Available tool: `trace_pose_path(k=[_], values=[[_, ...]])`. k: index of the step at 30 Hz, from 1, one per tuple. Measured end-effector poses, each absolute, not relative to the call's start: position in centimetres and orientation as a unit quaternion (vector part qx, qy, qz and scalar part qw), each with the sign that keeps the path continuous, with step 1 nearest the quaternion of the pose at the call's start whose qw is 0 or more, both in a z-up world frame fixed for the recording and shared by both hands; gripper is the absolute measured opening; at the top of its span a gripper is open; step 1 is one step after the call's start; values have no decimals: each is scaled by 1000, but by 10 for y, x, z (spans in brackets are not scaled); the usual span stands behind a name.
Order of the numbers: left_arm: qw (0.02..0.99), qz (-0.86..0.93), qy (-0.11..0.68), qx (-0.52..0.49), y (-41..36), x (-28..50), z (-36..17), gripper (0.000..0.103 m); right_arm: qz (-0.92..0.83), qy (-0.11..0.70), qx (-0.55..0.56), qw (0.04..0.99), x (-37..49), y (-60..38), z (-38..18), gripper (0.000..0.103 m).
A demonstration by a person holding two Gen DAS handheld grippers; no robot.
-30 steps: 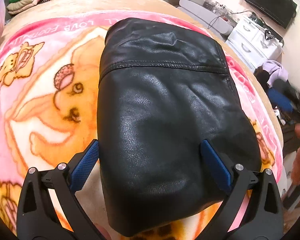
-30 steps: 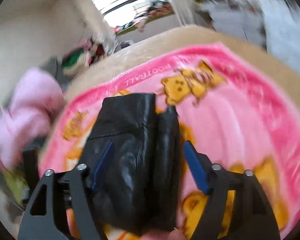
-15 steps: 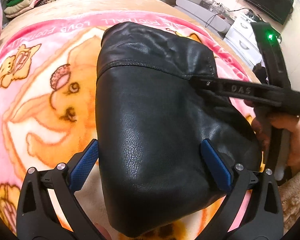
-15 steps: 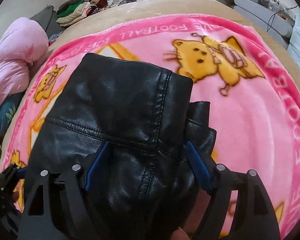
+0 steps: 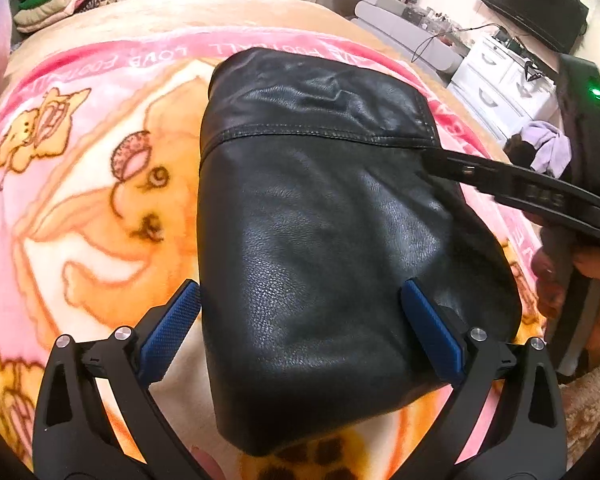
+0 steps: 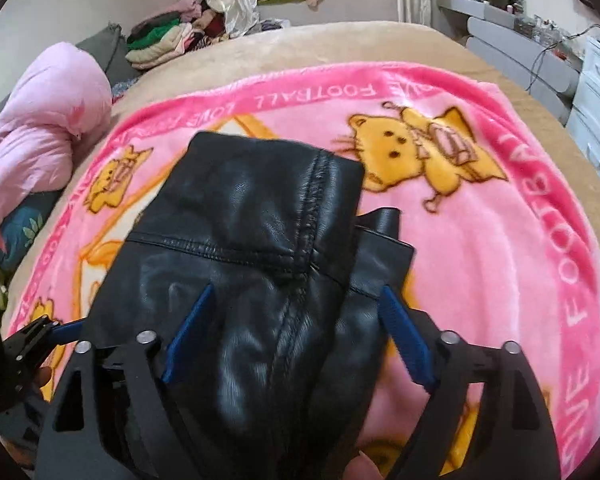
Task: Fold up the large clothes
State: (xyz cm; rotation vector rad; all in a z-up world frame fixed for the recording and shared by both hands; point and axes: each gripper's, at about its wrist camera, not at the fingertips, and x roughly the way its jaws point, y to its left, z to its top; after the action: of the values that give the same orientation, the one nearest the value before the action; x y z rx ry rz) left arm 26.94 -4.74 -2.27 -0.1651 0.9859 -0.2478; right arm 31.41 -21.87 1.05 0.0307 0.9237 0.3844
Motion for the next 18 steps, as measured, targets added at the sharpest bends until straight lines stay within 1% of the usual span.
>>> trace_pose_path(k=[7,8,12,18], values=[[874,-110,468,-65,-51,260,-9,94,175,418,22,891,283,-234,33,93],[875,-110,467,-64,-52,258,-6,94,174,413,23,894,277,-237,37,96],[883,-101,455,-57,-53,244,5,94,171,386,26,906,246,-244,52,98],[897,-93,426,-72,-45,213,23,94,173,344,28,922,190,-243,65,98]])
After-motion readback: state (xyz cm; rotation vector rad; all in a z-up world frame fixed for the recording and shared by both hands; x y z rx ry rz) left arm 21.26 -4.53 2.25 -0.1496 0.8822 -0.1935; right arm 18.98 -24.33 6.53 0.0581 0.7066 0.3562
